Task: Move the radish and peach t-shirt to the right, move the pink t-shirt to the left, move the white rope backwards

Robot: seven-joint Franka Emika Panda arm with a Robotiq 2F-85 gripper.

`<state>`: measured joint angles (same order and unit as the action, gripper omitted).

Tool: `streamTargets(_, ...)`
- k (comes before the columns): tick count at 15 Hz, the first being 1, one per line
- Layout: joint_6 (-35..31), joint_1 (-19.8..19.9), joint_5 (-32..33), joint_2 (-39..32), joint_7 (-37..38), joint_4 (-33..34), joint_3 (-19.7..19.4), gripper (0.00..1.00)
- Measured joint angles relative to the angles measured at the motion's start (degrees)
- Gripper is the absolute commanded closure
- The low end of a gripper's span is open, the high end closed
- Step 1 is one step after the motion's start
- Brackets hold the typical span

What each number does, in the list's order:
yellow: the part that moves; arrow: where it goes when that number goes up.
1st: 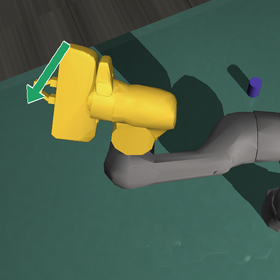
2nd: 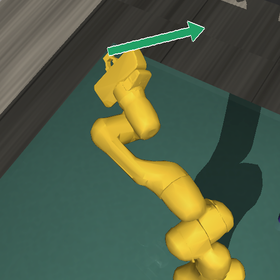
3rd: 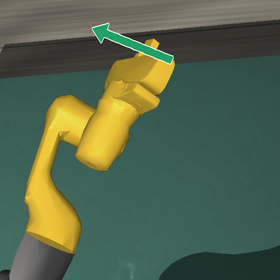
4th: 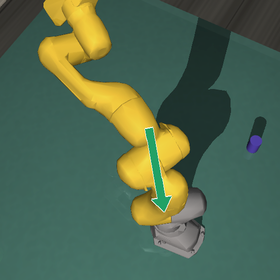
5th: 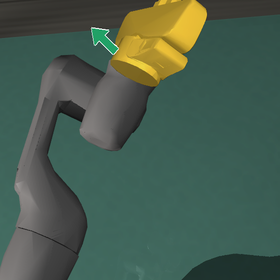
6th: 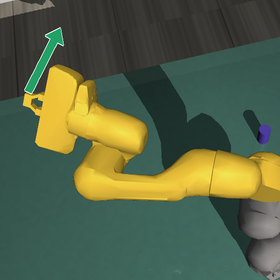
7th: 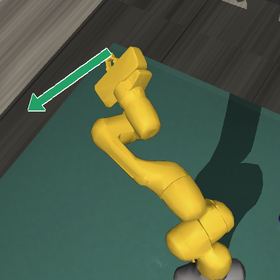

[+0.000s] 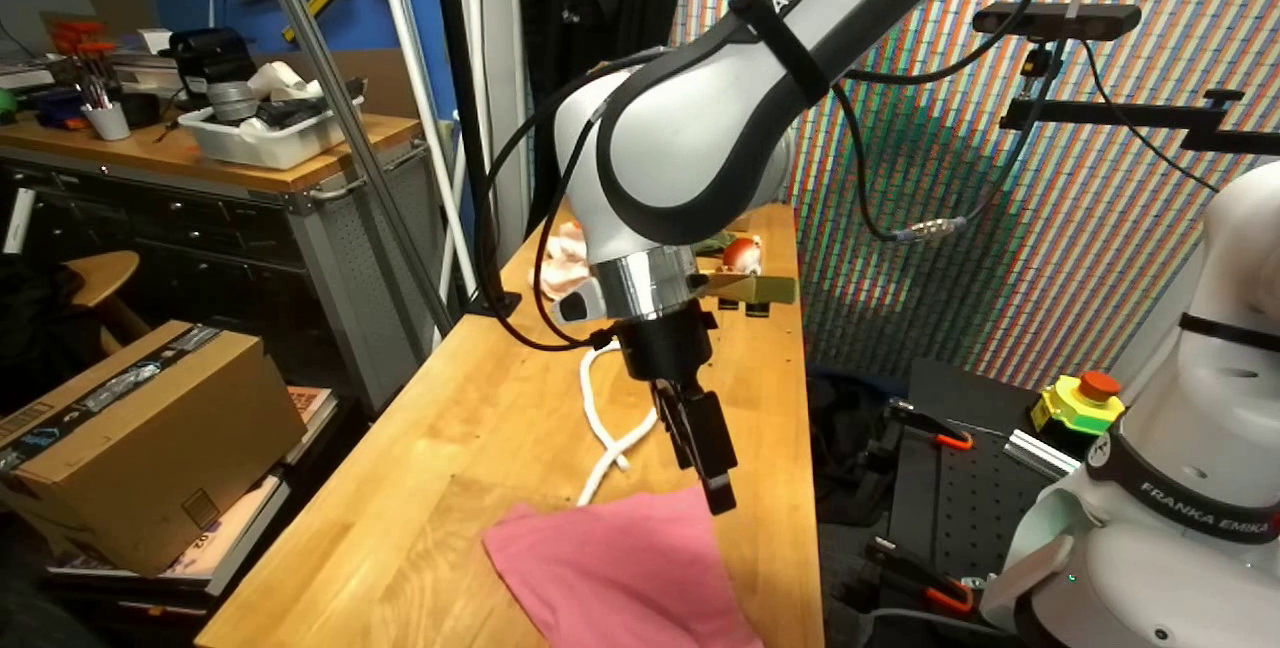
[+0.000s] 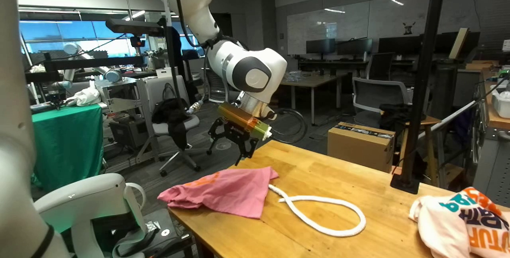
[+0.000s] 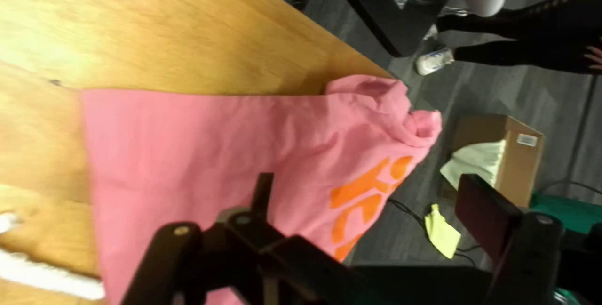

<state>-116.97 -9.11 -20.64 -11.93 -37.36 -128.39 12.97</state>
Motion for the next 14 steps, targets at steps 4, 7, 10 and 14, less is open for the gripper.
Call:
streamTargets(4, -5.5, 0.1, 10.8, 0.0, 4.4, -0.4, -1.0, 0.00)
streamTargets(7, -10.4, 0.4, 16.5, 0.0, 7.4, -1.4, -2.4, 0.00)
streamTargets(10, -17.4, 1.3, 20.2, 0.0, 11.0, -2.4, -4.1, 0.00)
streamTargets(14, -26.1, 3.2, 21.6, -0.1, 15.4, -3.3, -6.4, 0.00)
